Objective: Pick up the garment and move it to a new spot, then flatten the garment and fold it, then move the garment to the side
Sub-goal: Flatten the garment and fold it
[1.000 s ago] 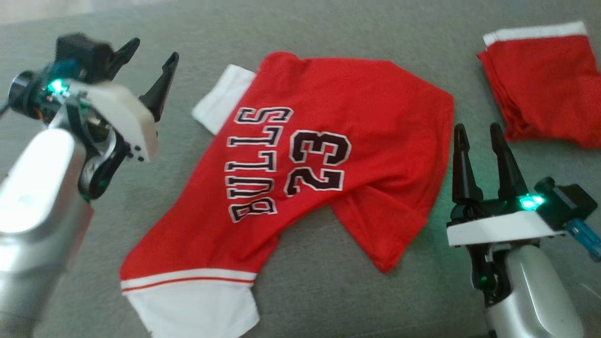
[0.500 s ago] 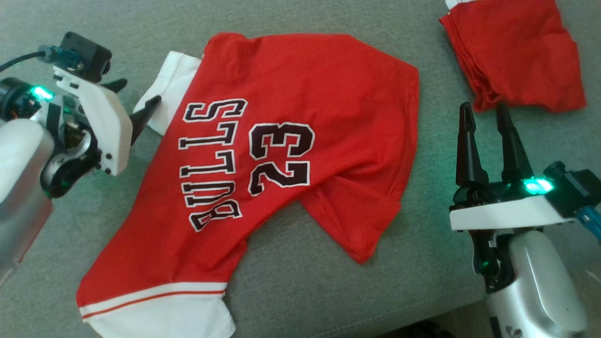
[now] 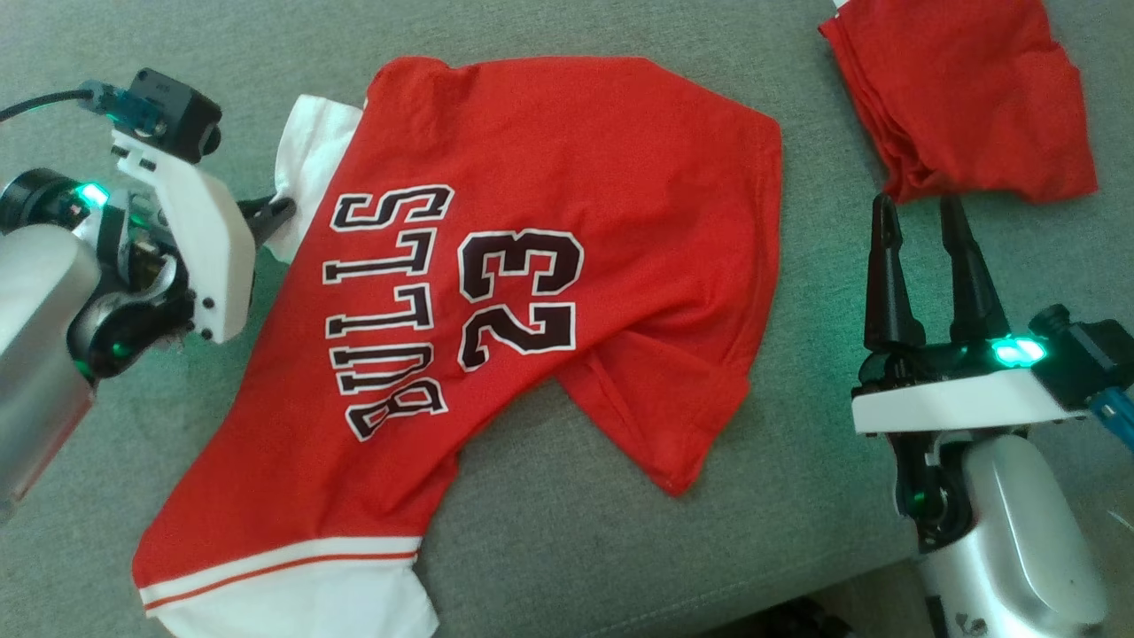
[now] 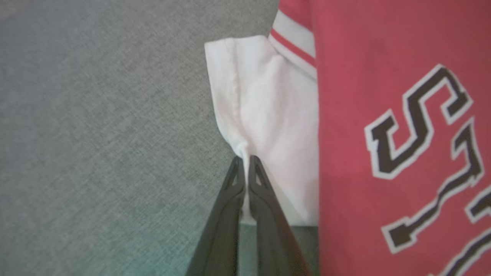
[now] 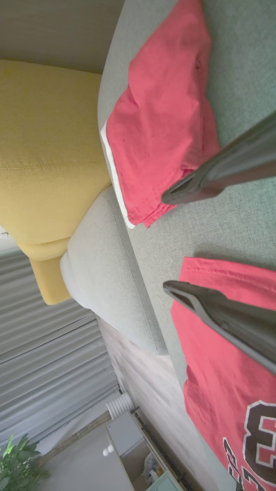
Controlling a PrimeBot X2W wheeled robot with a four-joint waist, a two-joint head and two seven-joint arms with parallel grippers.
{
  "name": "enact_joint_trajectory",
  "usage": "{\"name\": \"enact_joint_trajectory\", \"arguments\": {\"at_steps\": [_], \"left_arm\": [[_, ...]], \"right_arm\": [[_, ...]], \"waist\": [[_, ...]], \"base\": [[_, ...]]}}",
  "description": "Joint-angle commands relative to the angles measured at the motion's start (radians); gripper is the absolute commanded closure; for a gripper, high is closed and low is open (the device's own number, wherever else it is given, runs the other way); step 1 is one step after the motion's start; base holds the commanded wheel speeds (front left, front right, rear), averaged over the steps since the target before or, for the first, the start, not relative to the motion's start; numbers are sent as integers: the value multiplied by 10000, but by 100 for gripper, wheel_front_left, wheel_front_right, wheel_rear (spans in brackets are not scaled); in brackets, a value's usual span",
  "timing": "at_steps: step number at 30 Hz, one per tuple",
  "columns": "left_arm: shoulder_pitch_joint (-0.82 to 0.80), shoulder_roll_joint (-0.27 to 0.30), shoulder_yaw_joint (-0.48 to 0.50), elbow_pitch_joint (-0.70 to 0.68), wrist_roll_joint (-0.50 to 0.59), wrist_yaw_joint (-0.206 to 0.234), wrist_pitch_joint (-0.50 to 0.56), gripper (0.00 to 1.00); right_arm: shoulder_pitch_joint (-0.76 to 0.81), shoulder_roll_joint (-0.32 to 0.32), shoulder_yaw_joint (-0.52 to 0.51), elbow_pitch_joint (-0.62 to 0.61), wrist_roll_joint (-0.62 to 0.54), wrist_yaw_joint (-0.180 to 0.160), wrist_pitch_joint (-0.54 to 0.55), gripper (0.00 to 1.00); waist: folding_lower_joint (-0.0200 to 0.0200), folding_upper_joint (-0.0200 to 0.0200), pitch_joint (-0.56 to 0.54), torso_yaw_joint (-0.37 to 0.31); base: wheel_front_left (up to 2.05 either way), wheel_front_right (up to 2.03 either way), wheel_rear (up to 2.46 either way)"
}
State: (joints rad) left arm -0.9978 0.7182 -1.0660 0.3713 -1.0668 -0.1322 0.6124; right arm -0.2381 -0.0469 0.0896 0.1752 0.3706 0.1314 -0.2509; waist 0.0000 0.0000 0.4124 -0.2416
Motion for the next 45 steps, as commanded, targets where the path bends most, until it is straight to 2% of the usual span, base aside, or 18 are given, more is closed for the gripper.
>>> {"name": "enact_joint_trajectory", "arguments": {"at_steps": [1, 4, 7, 10, 14, 21, 25, 26, 27, 33, 37, 45], "left_arm": [[-550, 524, 303, -159, 39, 16, -295, 100], [-794, 595, 285, -45, 250, 16, -745, 100], [-1318, 626, 485, 528, 907, 111, -1753, 100], [-1962, 592, 737, 1256, 1769, 607, -2901, 100], [-2874, 577, 962, 2186, 2606, 1180, -3856, 100], [-4751, 505, 892, 3673, 4198, 1897, -5049, 100], [-5507, 315, 942, 4474, 4648, 2246, -5735, 100], [-5603, 232, 953, 4654, 4685, 2283, -5881, 7], [-5654, 153, 901, 4849, 4749, 2292, -5926, 0], [-5606, -371, 844, 5759, 4826, 2385, -6912, 0], [-4987, -795, 1681, 6105, 3639, 2193, -7536, 0], [-3377, -1240, 2147, 5689, 2953, 1944, -8620, 0]], "right_arm": [[-257, -33, 169, -240, 93, -7, -109, 0], [-276, -33, 163, -209, 106, -7, -109, 0], [-316, -33, 182, -186, 137, -7, -109, 0], [-377, -33, 270, -187, 193, -7, -109, 0], [-441, -33, 414, -208, 265, -7, -109, 0], [-537, -33, 695, -215, 427, -7, -109, 0], [-592, -33, 827, -222, 527, -7, -109, 0], [-602, -33, 842, -223, 546, -7, -109, 0], [-612, -33, 850, -224, 565, -7, -109, 0], [-619, -33, 826, -292, 524, -7, -109, 0], [-600, -33, 657, -267, 328, -7, -109, 0], [-398, -33, -4, -213, -302, -7, -109, 0]], "waist": [[0, 0, -22, -1], [0, 0, -36, -4], [0, 0, -20, -28], [0, 0, 69, -123], [0, 0, 203, -279], [0, 0, 417, -567], [0, 0, 495, -687], [0, 0, 514, -698], [0, 0, 528, -697], [0, 0, 502, -382], [0, 0, 163, -33], [0, 0, -883, 1091]], "base": [[0, 0, 0], [0, 0, 0], [0, 0, 0], [0, 0, 0], [0, 0, 0], [0, 0, 0], [0, 0, 0], [0, 0, 0], [0, 0, 0], [0, 0, 0], [0, 0, 0], [0, 0, 0]]}}
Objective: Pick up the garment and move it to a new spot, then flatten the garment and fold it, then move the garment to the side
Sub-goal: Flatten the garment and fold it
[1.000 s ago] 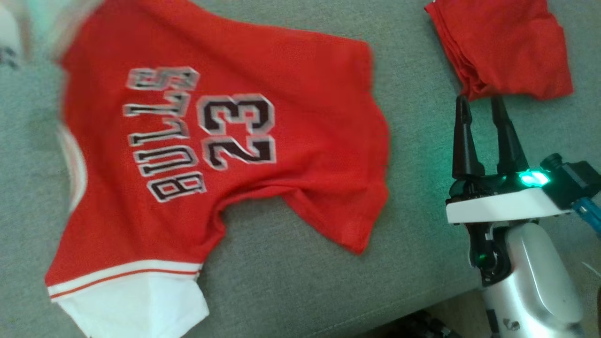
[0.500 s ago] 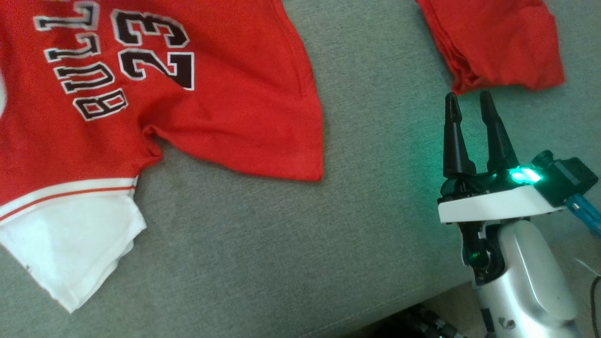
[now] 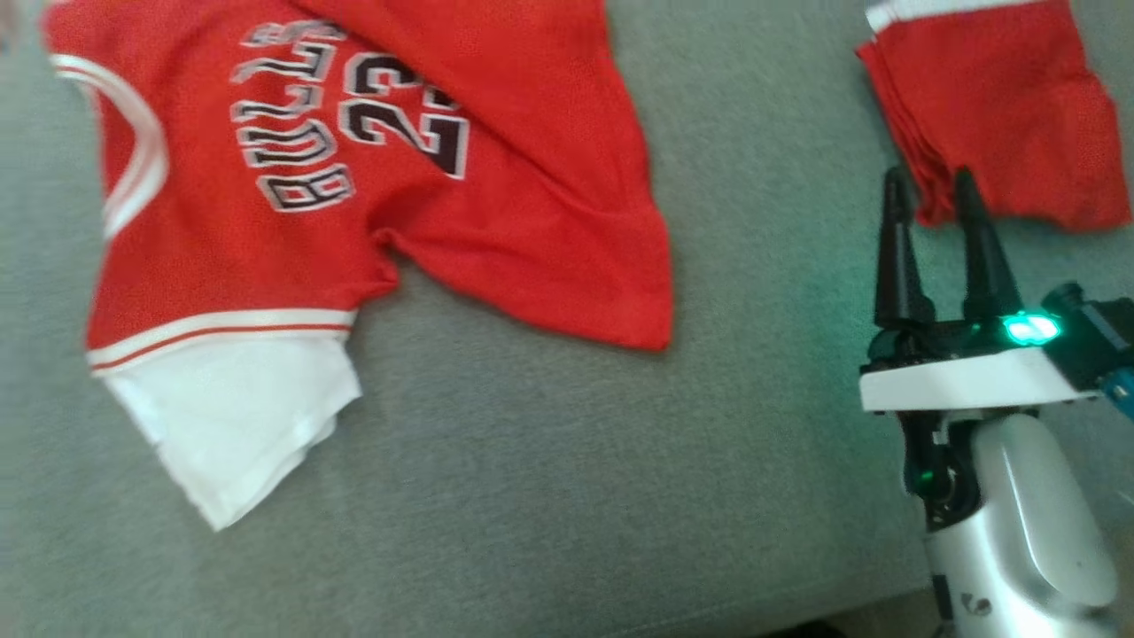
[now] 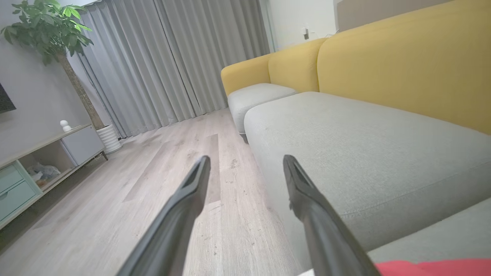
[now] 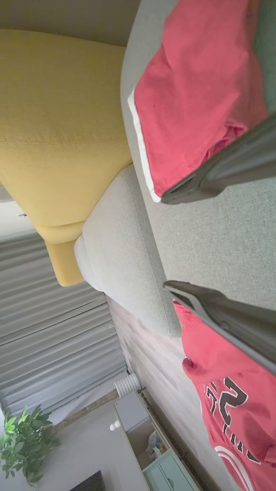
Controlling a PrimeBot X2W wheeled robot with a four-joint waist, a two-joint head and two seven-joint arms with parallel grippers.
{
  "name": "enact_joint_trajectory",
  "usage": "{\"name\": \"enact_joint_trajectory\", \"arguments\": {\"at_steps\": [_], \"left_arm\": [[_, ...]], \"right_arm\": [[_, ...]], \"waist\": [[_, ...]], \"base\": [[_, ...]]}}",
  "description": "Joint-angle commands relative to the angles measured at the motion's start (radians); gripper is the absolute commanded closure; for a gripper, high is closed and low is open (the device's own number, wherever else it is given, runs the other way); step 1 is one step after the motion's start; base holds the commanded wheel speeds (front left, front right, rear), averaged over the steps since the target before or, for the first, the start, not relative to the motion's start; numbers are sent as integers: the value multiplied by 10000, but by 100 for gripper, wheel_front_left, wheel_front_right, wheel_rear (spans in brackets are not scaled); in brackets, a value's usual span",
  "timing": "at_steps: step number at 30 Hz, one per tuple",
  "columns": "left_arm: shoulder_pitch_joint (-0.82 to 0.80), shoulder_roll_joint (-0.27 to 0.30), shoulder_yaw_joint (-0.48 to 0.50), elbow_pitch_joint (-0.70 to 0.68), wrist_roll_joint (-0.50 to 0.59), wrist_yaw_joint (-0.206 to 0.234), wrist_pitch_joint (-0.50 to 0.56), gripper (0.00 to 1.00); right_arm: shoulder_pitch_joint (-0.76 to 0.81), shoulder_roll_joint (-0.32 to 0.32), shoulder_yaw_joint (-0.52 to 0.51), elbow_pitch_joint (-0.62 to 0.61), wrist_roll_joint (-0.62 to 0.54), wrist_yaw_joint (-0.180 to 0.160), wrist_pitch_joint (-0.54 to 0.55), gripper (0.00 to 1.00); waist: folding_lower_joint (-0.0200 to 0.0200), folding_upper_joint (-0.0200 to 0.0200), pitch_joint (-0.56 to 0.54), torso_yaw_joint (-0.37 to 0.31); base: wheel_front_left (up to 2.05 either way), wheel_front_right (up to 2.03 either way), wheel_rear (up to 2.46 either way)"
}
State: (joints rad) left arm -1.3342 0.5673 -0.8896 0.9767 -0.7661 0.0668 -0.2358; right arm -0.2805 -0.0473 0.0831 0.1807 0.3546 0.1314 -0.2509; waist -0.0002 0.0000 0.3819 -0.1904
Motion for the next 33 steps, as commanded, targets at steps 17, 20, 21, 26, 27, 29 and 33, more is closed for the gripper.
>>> {"name": "enact_joint_trajectory", "arguments": {"at_steps": [17, 20, 21, 26, 27, 29, 33], "left_arm": [[7569, -777, 2870, -6479, 253, 2029, -258, 0], [9005, -1054, 3066, -7414, 754, 2372, -259, 0], [9421, -1199, 3171, -7635, 814, 2445, -259, 0], [11085, -1720, 3676, -8123, 1259, 2574, -259, 0], [11301, -1814, 3798, -8155, 1332, 2574, -259, 0], [11614, -2003, 4073, -8209, 1435, 2503, -259, 0], [11847, -2183, 4254, -8033, 1686, 2189, -259, 0]], "right_arm": [[1397, -29, -784, -70, -1001, -7, -109, 0], [1726, -29, -686, -54, -1093, -7, -109, 0], [1828, -29, -685, -51, -1123, -7, -109, 0], [2290, -29, -568, -30, -1139, -7, -109, 0], [2342, -29, -550, -30, -1117, -7, -109, 0], [2406, -29, -522, -33, -1074, -7, -109, 0], [2433, -29, -432, -56, -1023, -7, -109, 0]], "waist": [[2, 0, -2934, 2562], [2, 0, -3156, 2667], [2, 0, -3222, 2693], [2, 0, -3567, 2682], [2, 0, -3602, 2669], [2, 0, -3660, 2647], [2, 0, -3717, 2621]], "base": [[0, 0, 0], [0, 0, 0], [0, 0, 0], [0, 0, 0], [0, 0, 0], [0, 0, 0], [0, 0, 0]]}}
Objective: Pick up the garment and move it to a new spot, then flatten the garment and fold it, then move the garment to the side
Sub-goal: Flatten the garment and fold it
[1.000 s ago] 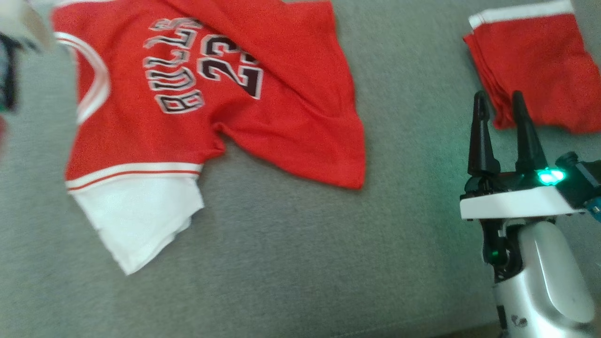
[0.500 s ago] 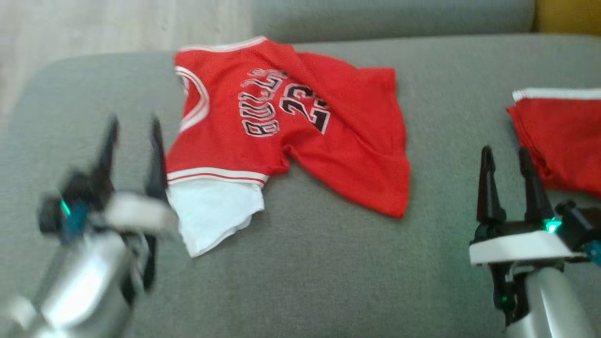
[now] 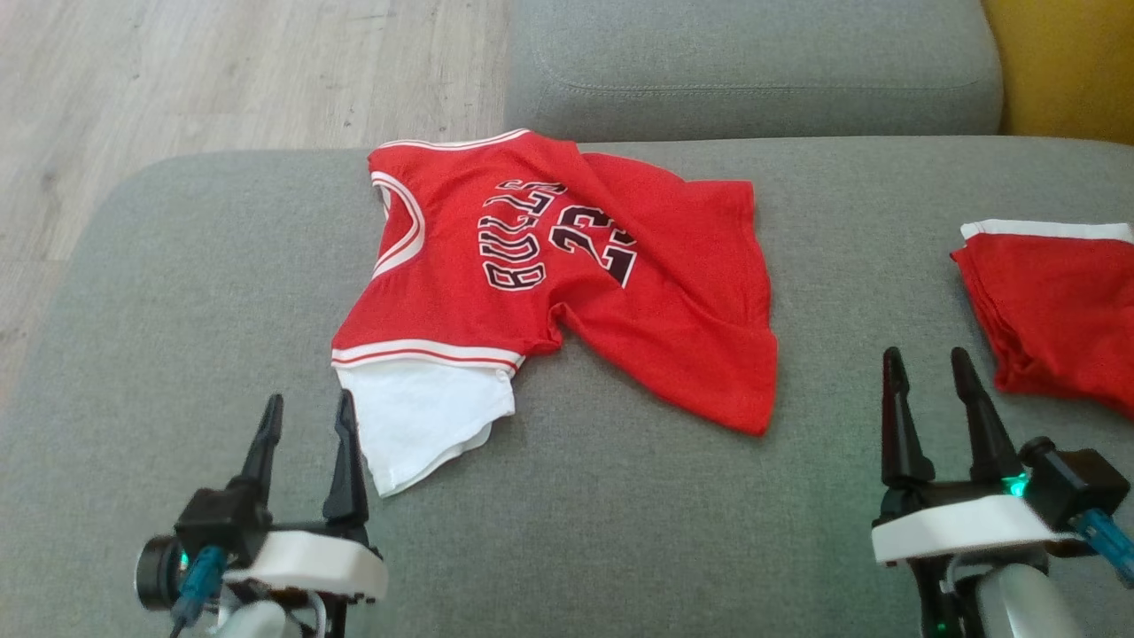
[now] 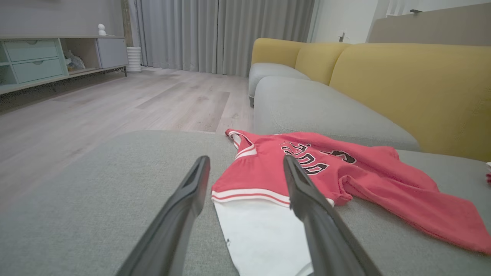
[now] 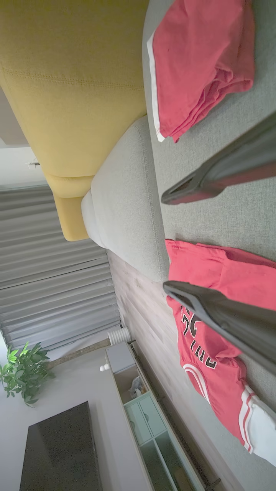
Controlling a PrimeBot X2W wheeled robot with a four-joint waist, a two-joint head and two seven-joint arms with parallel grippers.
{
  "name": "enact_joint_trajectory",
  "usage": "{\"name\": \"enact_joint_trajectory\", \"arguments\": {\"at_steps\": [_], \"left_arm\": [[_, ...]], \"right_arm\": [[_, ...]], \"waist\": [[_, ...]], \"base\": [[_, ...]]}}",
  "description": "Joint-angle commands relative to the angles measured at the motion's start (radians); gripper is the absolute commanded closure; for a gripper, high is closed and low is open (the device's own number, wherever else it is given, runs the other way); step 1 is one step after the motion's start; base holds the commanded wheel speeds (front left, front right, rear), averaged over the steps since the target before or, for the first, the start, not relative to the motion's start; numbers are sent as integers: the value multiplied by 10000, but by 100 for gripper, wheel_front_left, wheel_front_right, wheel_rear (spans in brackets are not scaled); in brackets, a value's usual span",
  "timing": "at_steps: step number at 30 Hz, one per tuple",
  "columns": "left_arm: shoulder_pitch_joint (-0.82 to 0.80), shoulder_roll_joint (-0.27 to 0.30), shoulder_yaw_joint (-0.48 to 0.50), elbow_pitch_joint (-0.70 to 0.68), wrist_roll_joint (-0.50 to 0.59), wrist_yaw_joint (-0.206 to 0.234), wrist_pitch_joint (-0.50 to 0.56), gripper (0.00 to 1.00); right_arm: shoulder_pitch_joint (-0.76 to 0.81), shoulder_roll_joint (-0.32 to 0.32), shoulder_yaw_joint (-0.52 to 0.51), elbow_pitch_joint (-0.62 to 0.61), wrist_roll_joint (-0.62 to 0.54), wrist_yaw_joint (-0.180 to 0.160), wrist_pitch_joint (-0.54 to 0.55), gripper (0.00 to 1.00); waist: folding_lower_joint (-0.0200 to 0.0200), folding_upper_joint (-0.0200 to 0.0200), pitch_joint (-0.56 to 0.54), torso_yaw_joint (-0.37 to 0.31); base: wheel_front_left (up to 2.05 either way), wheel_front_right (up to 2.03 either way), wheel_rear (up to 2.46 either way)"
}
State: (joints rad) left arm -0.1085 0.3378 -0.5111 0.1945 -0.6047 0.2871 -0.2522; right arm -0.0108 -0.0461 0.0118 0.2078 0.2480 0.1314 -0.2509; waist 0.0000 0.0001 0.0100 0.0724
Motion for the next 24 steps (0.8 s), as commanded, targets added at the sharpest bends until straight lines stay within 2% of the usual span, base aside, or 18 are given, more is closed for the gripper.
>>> {"name": "enact_joint_trajectory", "arguments": {"at_steps": [1, 12, 20, 24], "left_arm": [[-392, 89, 453, -83, 52, -98, -95, 0], [-789, -88, -240, 1862, -339, -609, 1560, 0], [-1283, -230, -400, 2641, -459, -892, 1920, 0], [-1429, -297, -335, 3037, -608, -834, 2122, 0]], "right_arm": [[-272, -41, 314, -332, 38, -7, -109, 0], [-431, -41, 474, -519, 11, -7, -104, 0], [-570, -41, 393, -577, 7, -7, -105, 0], [-601, -41, 412, -612, 14, -7, -105, 0]], "waist": [[0, -1, 6, -18], [0, -1, 510, -254], [0, -1, 969, -440], [0, -1, 1125, -537]], "base": [[0, 0, 0], [0, 0, 0], [0, 0, 0], [0, 0, 0]]}}
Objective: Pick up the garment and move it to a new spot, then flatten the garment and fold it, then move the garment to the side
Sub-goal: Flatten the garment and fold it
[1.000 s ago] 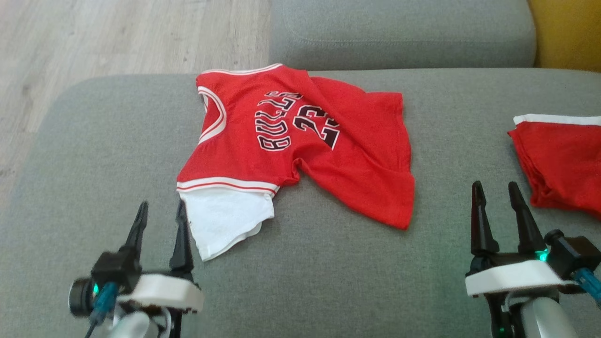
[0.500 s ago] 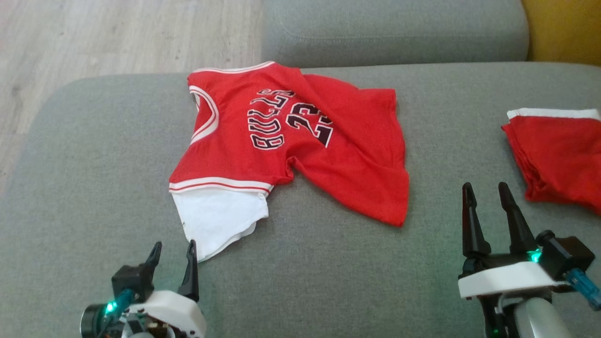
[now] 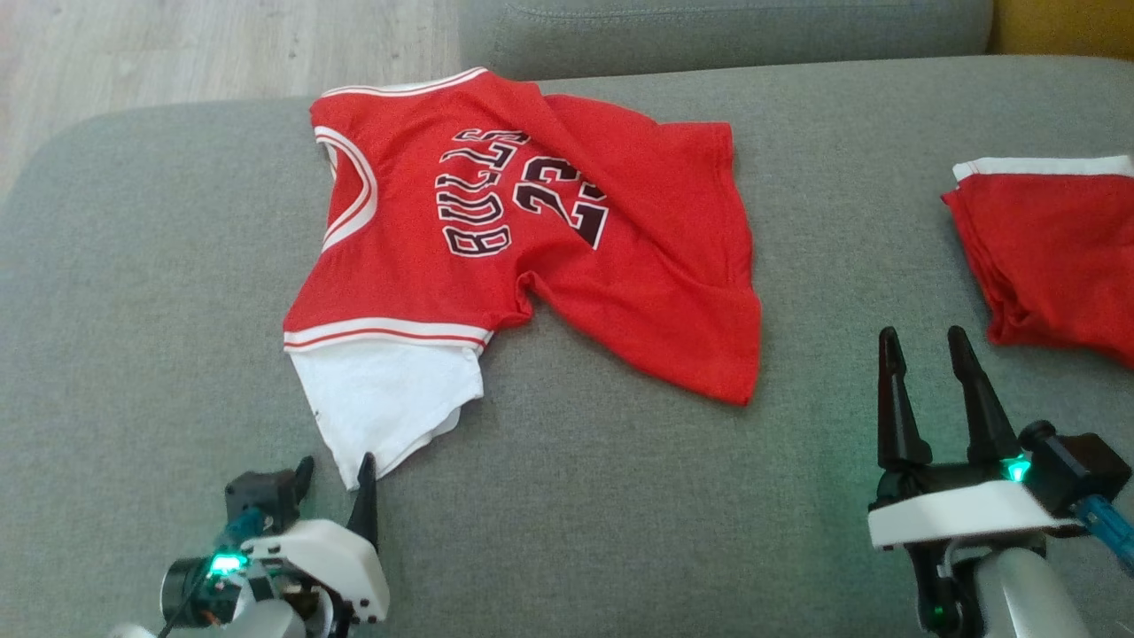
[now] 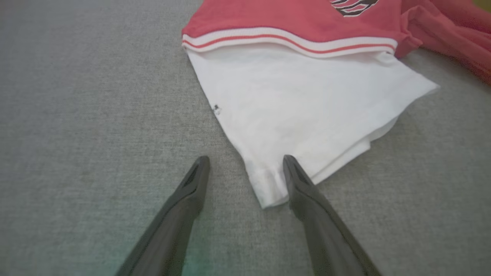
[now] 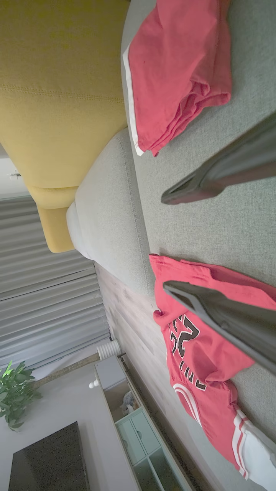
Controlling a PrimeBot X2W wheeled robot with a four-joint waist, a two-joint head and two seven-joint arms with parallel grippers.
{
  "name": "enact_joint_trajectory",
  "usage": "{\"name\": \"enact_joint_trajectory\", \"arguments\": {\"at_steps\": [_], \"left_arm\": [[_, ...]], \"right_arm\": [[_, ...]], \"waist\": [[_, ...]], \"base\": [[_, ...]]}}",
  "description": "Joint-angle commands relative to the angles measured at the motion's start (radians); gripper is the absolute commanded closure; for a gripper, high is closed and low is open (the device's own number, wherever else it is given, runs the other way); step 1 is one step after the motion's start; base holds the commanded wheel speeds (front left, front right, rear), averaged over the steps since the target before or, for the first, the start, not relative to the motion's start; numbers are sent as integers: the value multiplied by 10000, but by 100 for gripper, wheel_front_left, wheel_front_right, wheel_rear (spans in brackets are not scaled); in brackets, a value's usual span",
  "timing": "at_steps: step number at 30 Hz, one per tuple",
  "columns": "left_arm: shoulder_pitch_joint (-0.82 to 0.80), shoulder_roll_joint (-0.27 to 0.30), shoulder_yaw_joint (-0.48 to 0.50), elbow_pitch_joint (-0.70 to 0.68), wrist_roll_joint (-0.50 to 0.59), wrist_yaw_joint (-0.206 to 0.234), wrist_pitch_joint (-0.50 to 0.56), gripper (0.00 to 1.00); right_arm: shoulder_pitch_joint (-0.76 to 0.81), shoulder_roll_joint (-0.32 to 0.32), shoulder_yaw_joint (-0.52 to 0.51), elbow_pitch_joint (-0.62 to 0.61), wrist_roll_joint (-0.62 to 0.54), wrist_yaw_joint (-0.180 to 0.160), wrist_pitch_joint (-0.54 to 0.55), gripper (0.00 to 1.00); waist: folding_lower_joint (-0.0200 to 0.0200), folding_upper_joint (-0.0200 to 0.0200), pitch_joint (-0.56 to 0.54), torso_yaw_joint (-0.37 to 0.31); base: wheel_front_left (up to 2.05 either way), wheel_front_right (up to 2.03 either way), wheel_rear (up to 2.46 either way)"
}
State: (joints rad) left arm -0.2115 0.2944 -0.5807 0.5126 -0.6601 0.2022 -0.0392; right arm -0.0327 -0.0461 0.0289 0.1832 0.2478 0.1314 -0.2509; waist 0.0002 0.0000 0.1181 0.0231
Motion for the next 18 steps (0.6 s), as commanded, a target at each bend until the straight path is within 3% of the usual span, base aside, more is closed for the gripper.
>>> {"name": "enact_joint_trajectory", "arguments": {"at_steps": [1, 7, 8, 9, 10, 14, 18], "left_arm": [[-429, 128, 347, -57, -78, -6, 51, 0], [-568, 43, 194, 297, -179, -194, 335, 0], [-576, 24, 158, 338, -214, -256, 412, 10], [-590, 16, 129, 360, -236, -321, 447, 80], [-605, 15, 106, 373, -242, -369, 446, 100], [-670, 20, 269, 214, -266, -355, -7, 100], [-775, 83, 745, -271, -191, -92, -1178, 100]], "right_arm": [[-396, -41, 237, -372, 16, -7, -105, 0], [-466, -41, 136, -393, 25, -7, -106, 0], [-466, -41, 118, -389, 19, -7, -106, 0], [-465, -41, 104, -386, 13, -7, -107, 0], [-464, -41, 93, -383, 6, -7, -107, 0], [-461, -41, 25, -354, -29, -7, -107, 0], [-456, -41, 50, -248, -82, -7, -13, 0]], "waist": [[-2, 0, 77, -68], [-2, 0, 158, -114], [-2, 0, 151, -107], [-2, 0, 143, -96], [-2, 0, 133, -82], [-2, 0, 37, 27], [-2, 0, -106, 199]], "base": [[0, 0, 0], [0, 0, 0], [0, 0, 0], [0, 0, 0], [0, 0, 0], [0, 0, 0], [0, 0, 0]]}}
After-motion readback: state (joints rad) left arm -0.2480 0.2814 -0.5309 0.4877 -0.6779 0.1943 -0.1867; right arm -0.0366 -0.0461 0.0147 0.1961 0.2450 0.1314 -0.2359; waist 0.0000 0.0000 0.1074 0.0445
